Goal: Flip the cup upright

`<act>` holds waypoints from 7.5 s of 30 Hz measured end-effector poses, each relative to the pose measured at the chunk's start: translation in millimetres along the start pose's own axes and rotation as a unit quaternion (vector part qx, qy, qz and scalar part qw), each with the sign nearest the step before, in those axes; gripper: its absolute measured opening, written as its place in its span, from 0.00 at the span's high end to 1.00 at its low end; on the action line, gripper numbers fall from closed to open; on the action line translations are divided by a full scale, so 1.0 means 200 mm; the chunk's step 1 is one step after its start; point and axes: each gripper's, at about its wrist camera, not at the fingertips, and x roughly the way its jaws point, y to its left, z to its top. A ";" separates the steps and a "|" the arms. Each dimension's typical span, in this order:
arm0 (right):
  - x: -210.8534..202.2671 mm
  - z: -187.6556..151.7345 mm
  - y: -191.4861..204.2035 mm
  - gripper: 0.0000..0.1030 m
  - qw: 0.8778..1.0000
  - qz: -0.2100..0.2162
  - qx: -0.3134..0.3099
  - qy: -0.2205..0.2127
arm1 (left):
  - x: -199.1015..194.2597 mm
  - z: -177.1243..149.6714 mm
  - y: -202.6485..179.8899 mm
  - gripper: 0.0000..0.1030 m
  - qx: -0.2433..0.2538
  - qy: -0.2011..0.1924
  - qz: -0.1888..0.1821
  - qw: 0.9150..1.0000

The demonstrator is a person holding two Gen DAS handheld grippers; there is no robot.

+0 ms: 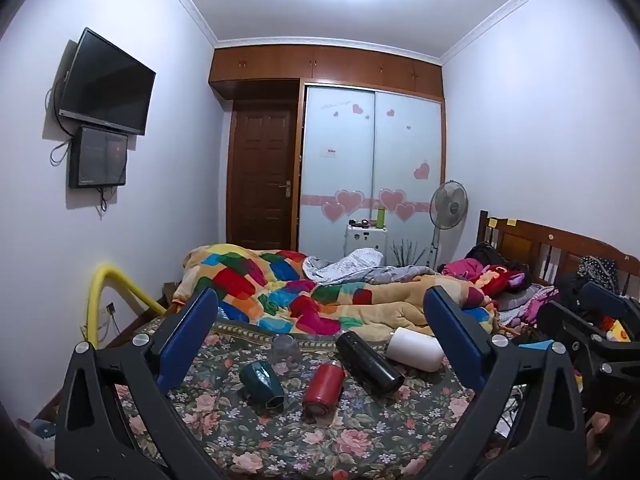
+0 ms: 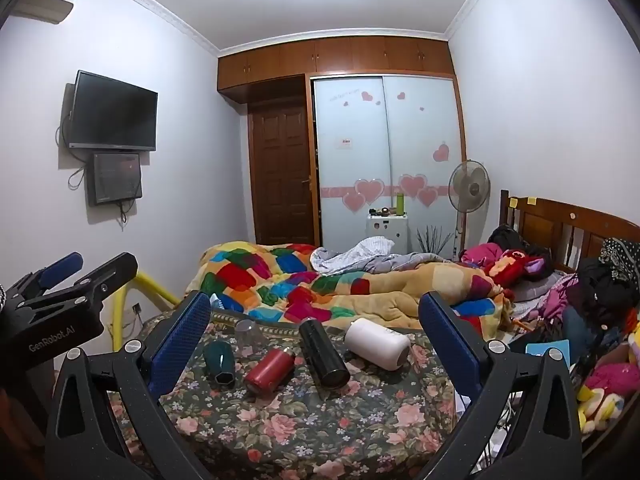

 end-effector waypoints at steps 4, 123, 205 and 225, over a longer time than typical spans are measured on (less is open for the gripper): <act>0.01 0.00 0.00 0.00 1.000 0.002 0.002 0.010 | 0.00 0.01 0.02 0.00 -0.003 0.008 -0.006 1.000; 1.04 -0.43 -0.29 0.00 0.969 -0.043 0.047 0.238 | 1.75 -1.13 -0.09 0.36 0.051 0.394 -0.067 0.915; 1.01 -0.63 -0.24 0.00 0.936 -0.004 0.092 0.340 | 0.97 -0.78 0.07 0.30 0.048 0.309 -0.014 0.950; 1.35 -0.99 -0.11 0.32 0.851 0.049 0.165 0.496 | 0.99 -0.93 0.18 0.30 0.019 0.336 -0.005 0.942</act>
